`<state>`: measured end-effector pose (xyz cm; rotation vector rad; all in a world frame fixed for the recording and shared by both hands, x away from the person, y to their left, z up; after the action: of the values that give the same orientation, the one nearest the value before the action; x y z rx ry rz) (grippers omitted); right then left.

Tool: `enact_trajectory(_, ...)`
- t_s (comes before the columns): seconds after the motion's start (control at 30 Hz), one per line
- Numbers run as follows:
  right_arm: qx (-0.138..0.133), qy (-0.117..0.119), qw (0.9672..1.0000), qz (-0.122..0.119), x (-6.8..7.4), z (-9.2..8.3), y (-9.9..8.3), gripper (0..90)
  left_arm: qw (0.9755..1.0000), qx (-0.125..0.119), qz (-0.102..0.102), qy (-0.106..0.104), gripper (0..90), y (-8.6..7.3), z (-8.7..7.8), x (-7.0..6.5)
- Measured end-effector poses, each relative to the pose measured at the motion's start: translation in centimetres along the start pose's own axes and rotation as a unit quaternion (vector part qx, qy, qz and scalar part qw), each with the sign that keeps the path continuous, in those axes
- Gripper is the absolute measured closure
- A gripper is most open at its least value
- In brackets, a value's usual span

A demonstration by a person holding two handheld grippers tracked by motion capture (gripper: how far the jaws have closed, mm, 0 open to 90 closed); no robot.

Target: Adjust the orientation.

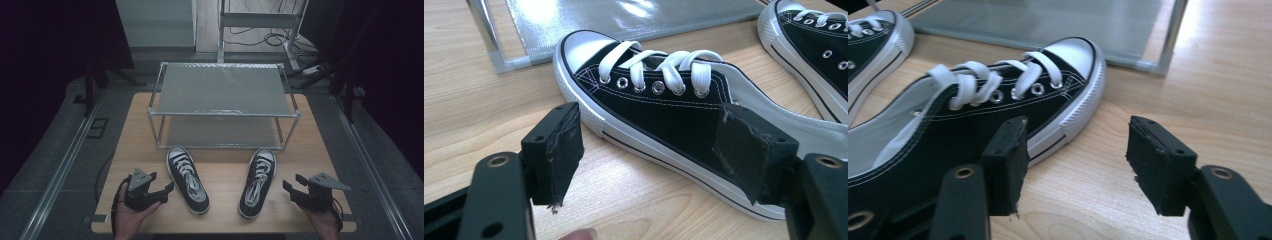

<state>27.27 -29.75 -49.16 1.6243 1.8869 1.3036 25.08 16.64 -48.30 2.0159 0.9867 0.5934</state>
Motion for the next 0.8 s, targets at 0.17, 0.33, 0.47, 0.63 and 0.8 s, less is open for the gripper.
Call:
enact_trajectory(0.17, 0.006, -0.007, 0.9998, -0.020, 1.2, -0.6, 0.2, 51.9, 1.0000, -0.002, 0.003, -0.009, 27.0, 0.0, -0.4, -0.3)
enact_trajectory(0.33, 0.001, 0.010, 0.9991, -0.041, 3.3, -1.3, 0.7, 67.0, 0.9999, -0.004, 0.003, -0.012, 26.6, 0.2, -0.6, -0.6)
enact_trajectory(0.47, -0.003, 0.054, 0.9961, -0.070, 6.5, -2.0, 1.1, 81.7, 0.9999, -0.001, 0.005, -0.014, 26.4, 0.3, -0.6, -0.9)
enact_trajectory(0.63, 0.023, 0.120, 0.9873, -0.101, 11.2, -1.1, 0.9, 87.4, 0.9998, 0.004, 0.004, -0.017, 26.4, 0.2, -0.6, -1.1)
enact_trajectory(0.8, 0.043, 0.156, 0.9818, -0.099, 13.6, 0.2, 0.6, 87.8, 0.9999, 0.003, 0.001, -0.016, 26.3, 0.1, -0.9, -1.1)
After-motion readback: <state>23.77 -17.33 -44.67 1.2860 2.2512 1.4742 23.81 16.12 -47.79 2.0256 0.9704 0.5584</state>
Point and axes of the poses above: each handheld gripper's, and its own axes: z roughly forward along the jaws, y roughly out of its top, x roughly to its left, the point moved 4 cm from there along z, roughly forward along the jaws, and after that the axes turned 14 degrees about z, right-handed, at the moved point
